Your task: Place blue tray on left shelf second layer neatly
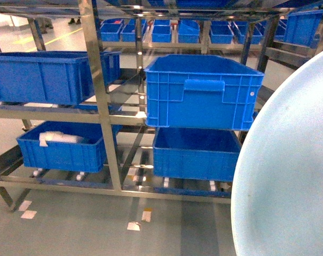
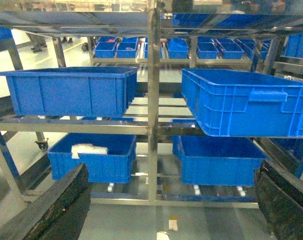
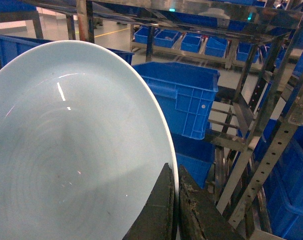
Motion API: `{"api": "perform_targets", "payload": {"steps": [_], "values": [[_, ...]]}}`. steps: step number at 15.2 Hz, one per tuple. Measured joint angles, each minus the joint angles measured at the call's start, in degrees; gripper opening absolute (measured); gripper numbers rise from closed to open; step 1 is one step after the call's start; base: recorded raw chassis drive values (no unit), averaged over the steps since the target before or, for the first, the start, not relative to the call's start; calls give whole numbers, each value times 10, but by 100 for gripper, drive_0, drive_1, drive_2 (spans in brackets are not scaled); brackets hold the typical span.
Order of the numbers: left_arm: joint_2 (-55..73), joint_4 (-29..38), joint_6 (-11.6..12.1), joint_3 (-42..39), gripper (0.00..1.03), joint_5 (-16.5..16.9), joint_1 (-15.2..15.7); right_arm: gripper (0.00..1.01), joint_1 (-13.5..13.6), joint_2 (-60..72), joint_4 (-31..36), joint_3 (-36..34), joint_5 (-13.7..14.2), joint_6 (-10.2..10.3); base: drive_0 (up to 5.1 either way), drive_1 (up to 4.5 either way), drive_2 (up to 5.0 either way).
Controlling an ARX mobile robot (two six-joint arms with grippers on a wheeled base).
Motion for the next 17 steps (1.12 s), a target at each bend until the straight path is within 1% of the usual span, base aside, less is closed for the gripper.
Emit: {"api": "perform_targets", "payload": {"steps": [12,17], "values": [[0,0,0,0,98,0,0,2,0,1,-2,0,0,0,-177,-177,-177],[0,-1,0,0,98,0,0,2,0,0,0,0,0,0,-3,422,-429]]}}
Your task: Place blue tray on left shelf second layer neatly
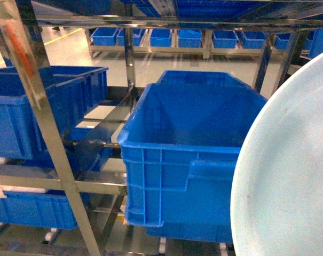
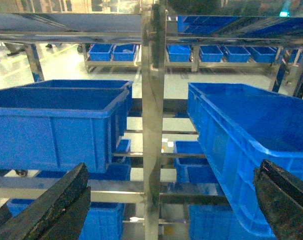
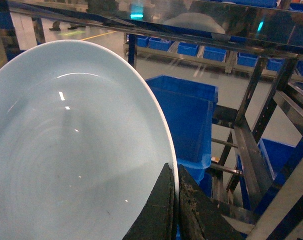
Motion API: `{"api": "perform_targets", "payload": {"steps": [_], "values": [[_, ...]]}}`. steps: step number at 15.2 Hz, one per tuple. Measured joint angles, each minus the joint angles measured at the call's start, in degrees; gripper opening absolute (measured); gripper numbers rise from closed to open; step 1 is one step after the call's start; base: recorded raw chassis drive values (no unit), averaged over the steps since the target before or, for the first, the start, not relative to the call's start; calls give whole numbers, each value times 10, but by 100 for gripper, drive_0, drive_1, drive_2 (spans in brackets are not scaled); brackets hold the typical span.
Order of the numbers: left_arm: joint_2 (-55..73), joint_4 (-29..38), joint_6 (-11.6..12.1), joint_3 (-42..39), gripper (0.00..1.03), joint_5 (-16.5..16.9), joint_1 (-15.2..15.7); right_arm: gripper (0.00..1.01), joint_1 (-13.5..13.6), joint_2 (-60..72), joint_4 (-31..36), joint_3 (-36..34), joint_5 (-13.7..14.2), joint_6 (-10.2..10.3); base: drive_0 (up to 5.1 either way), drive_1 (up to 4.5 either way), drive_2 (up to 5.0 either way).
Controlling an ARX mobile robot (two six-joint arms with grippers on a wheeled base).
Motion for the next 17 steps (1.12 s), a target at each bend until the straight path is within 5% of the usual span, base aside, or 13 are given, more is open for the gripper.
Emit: {"api": "perform_targets", "payload": {"steps": [17], "values": [[0,2,0,0,98,0,0,2,0,2,1,-1,1,0,-3,422,-429]]}}
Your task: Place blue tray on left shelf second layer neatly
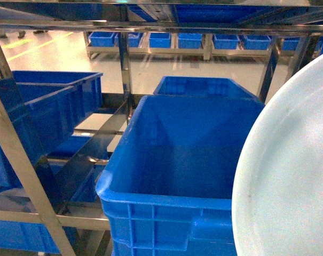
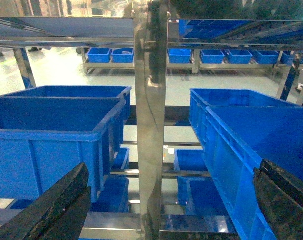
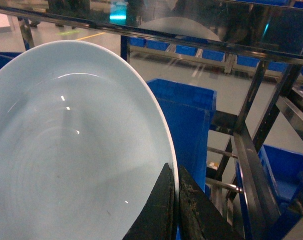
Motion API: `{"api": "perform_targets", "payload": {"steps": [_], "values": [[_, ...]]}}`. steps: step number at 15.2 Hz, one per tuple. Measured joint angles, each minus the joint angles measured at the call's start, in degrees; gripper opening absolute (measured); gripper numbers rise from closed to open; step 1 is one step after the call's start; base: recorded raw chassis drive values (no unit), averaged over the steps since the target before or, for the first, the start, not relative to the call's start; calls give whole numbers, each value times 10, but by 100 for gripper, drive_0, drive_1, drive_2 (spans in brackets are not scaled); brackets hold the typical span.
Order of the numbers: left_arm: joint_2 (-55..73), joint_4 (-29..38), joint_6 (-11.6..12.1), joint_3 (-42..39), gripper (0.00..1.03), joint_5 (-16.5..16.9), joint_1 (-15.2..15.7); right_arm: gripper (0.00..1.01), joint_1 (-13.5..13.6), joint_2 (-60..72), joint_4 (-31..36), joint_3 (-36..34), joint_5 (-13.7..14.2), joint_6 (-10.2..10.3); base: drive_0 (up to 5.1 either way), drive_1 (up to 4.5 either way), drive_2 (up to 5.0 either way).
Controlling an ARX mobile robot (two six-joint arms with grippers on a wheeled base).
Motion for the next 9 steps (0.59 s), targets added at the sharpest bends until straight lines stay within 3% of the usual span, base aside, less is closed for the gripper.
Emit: {"api": "perform_targets", "payload": {"steps": [9], "values": [[0,0,0,0,98,0,0,2,0,0,0,0,0,0,-3,422,-429]]}}
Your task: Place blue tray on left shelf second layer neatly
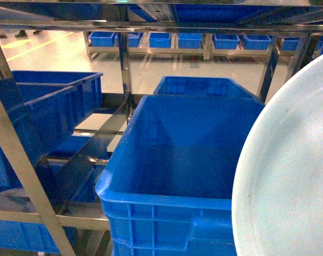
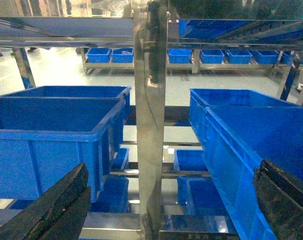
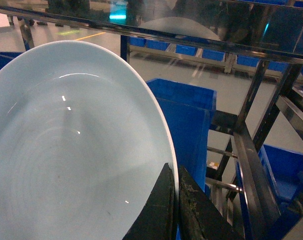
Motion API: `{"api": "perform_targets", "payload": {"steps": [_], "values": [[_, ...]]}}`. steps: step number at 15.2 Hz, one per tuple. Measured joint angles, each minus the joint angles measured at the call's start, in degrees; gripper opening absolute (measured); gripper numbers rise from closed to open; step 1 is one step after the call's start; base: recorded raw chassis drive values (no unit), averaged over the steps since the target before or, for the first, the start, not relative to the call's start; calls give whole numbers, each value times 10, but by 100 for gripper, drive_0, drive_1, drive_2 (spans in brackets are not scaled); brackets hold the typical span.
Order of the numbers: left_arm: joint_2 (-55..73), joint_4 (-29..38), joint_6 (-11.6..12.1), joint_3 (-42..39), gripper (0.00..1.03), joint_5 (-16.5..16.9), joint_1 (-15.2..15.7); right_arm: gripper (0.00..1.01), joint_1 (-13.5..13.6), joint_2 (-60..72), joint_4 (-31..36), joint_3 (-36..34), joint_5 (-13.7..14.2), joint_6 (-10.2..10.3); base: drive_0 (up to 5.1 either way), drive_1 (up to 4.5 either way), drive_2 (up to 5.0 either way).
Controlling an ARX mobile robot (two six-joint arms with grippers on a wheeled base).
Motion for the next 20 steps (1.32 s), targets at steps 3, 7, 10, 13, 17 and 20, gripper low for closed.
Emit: {"api": "perform_targets", "payload": {"steps": [3,7,10,13,17,20], "values": [[0,0,0,0,98,0,0,2,0,0,0,0,0,0,-3,422,-429],[0,0,0,0,98,0,0,2,0,0,0,0,0,0,-3,422,-429],[0,0,0,0,98,0,0,2,2,0,-9,0,0,0,-3,422,-429],[0,0,0,0,98,0,0,2,19,5,-13,1,12,8,-3,422,-429],[0,0,0,0,98,0,0,2,60,55,45,18,48,12,-3,422,-429],[0,0,0,0,98,0,0,2,33,201,163,39,39,6,-1,141,-143]]}}
